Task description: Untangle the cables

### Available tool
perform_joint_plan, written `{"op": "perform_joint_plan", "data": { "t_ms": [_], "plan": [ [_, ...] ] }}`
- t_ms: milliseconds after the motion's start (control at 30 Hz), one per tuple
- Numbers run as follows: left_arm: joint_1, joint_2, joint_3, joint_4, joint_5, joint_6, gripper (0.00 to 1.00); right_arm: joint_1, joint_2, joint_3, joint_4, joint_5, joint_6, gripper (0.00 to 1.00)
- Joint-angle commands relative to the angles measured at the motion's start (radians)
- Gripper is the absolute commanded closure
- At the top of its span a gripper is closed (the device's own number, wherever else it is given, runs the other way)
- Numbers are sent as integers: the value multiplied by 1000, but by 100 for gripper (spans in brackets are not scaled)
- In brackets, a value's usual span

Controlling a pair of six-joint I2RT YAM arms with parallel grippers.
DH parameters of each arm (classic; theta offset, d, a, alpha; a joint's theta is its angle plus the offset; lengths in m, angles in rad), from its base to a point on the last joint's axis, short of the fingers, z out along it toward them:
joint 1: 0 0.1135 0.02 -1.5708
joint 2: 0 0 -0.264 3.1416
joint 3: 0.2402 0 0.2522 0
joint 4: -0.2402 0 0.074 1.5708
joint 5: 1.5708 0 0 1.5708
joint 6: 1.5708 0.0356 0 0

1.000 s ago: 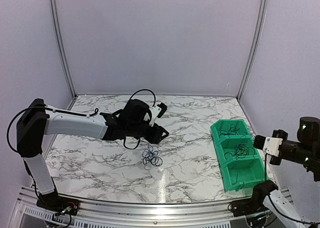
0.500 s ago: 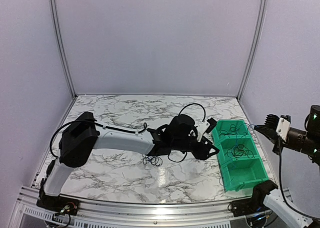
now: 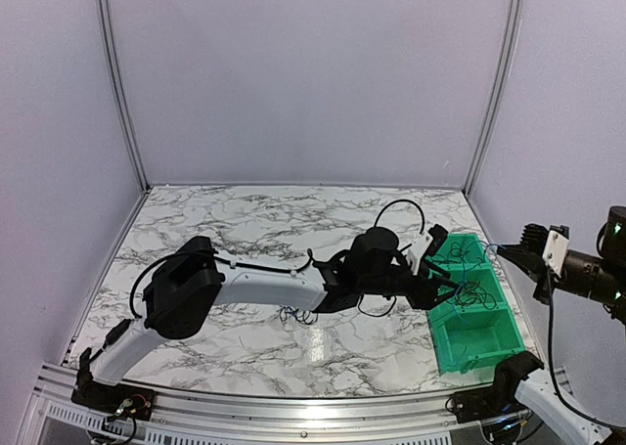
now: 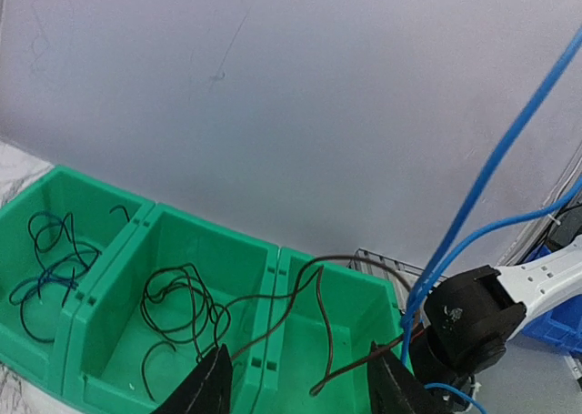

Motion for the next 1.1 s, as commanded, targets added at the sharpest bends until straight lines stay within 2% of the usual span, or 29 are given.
{"op": "perform_joint_plan", "data": {
  "t_ms": [0, 100, 233, 300, 400, 600, 633, 700, 733, 800, 1067],
  "plan": [
    [-5, 94, 123, 62, -7, -45, 53, -7, -10, 9, 16, -20, 14, 100],
    [-6, 137, 175, 69, -4, -64, 62, -7, -14, 7, 10, -21, 13, 100],
    [-8, 187, 231, 77, -12, -89, 86, -7, -14, 15, 9, -31, 13, 100],
    [-10, 212, 253, 79, -39, -94, 94, -7, -5, 49, 13, -57, 29, 100],
    [-12, 252, 288, 80, -88, -115, 100, -7, 25, 137, 37, -101, 90, 100],
    [-9, 288, 308, 80, -207, -151, 100, -7, 64, 240, 54, -144, 182, 100],
    [-8, 288, 306, 80, -227, -158, 99, -6, 62, 235, 44, -135, 167, 100],
    [-8, 282, 295, 80, -260, -171, 75, -6, 46, 210, 28, -105, 144, 100],
    [-7, 276, 283, 79, -267, -175, 66, -7, 34, 195, 22, -88, 134, 100],
    [-5, 253, 243, 78, -279, -175, 55, -7, 10, 172, 12, -59, 114, 100],
    [19, 75, -13, 78, -293, -153, 43, -6, 11, 147, -45, 63, 59, 100]
  ]
}}
